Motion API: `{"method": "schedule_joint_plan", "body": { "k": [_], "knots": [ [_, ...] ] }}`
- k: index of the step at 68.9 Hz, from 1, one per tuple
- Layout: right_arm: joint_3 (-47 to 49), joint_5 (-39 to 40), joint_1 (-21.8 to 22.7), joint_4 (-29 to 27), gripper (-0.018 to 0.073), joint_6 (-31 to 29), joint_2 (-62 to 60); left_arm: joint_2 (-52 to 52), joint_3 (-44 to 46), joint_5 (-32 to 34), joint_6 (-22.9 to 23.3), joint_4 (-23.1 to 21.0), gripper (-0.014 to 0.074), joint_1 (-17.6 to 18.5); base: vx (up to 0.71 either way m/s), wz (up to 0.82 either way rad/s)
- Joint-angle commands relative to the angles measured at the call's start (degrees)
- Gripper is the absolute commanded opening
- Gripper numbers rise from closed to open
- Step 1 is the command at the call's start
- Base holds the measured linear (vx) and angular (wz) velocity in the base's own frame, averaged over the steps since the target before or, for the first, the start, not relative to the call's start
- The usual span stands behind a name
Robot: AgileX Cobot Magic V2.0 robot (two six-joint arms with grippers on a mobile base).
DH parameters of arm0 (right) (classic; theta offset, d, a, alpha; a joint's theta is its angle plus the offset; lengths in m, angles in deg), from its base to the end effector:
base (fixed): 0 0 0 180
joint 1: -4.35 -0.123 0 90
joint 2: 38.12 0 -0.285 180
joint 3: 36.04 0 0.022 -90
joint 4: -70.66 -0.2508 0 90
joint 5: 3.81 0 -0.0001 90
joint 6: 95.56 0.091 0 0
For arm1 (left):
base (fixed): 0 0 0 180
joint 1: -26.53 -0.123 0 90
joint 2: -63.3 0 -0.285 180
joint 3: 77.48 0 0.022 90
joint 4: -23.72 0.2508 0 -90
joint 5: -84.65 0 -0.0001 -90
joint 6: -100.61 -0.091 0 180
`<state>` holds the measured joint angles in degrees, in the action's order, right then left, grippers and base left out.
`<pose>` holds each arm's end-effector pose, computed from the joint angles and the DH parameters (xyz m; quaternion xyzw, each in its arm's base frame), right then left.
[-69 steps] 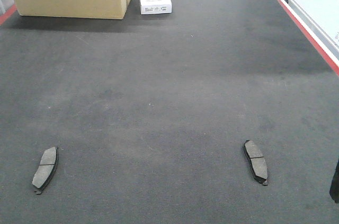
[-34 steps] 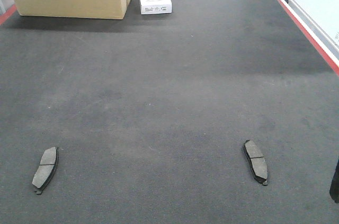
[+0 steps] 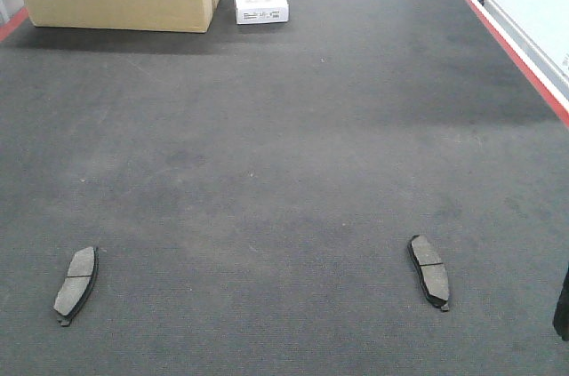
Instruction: Move and align brake pads A on conveyor
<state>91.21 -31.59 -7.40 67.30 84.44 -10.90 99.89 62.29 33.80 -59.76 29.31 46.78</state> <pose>0.0742 0.0180 0.2909 -0.0698 0.8045 0.0865 0.5835 0.0795 -0.0220 0.3161 0.0158 0.8964 -0.1055 0.4302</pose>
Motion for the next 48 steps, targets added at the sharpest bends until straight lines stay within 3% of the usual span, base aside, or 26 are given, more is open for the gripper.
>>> {"method": "schedule_joint_plan", "body": {
  "k": [1,12,31,48],
  "knots": [
    [1.8,5.8,0.2,0.3,-0.0004,0.0,0.3,8.0,5.1,4.5,0.9,0.3,0.0004,0.2,0.00,0.00],
    [1.8,5.5,0.2,0.3,-0.0004,0.0,0.3,21.0,10.0,7.2,2.4,-0.7,0.0009,0.2,0.00,0.00],
    [1.8,5.5,0.2,0.3,-0.0004,0.0,0.3,42.0,14.5,15.9,2.3,-6.3,0.0021,0.2,0.00,0.00],
    [1.8,5.5,0.2,0.3,-0.0004,0.0,0.3,55.6,15.3,22.7,2.3,-6.4,0.0032,0.2,0.00,0.00]
  ]
}}
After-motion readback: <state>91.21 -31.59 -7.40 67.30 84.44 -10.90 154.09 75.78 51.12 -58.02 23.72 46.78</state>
